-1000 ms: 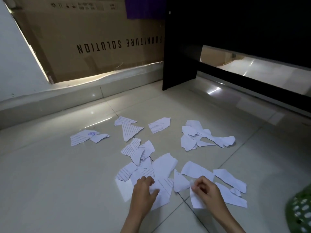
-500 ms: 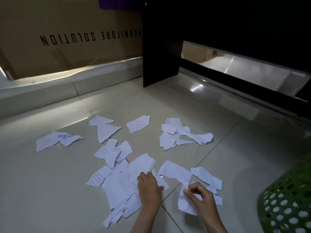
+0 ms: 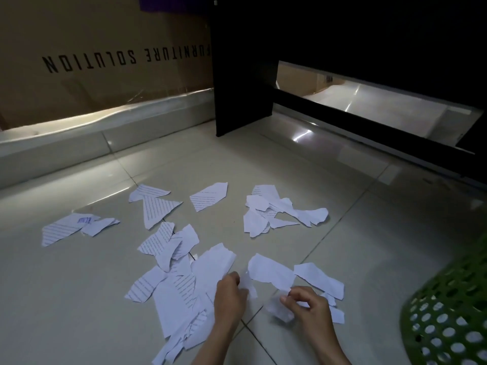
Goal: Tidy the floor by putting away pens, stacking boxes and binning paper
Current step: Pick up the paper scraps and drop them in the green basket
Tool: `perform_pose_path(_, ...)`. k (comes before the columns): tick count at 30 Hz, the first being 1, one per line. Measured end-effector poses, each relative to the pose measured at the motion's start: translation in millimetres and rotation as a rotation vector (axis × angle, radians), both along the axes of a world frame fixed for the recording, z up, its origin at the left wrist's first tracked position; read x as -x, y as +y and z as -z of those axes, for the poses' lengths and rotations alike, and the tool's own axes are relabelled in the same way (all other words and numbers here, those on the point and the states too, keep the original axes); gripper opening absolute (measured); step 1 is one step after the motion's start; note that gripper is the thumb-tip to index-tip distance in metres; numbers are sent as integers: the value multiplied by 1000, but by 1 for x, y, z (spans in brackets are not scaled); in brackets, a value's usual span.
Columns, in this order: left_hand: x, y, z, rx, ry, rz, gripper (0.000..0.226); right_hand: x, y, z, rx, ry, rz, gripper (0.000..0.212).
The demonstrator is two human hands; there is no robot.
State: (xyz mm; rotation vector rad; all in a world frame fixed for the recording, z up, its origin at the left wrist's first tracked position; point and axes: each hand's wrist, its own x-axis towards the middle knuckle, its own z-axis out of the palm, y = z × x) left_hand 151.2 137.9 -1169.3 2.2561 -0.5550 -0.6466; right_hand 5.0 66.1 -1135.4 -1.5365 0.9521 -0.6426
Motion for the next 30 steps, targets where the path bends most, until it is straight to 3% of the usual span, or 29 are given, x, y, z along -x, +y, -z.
perform_pose_path(5,-4,-2,-32,252,110,144,7,1,-8,-34,16,-110,-1,23)
perform_pose_path(10,19,-10,-85,430,463,375,28,8,-18,-65,-60,-219,56,7)
perform_pose_path(14,45,-23,-124,531,599,427,43,18,-25,-93,-20,-241,94,6)
perform_pose_path(17,62,-30,-157,561,552,541,50,31,-30,-118,50,-268,48,9)
perform_pose_path(23,92,-48,-208,620,280,759,29,65,-37,-175,329,-246,130,33)
perform_pose_path(30,128,-82,-257,677,258,868,26,137,-47,-249,680,-194,281,15)
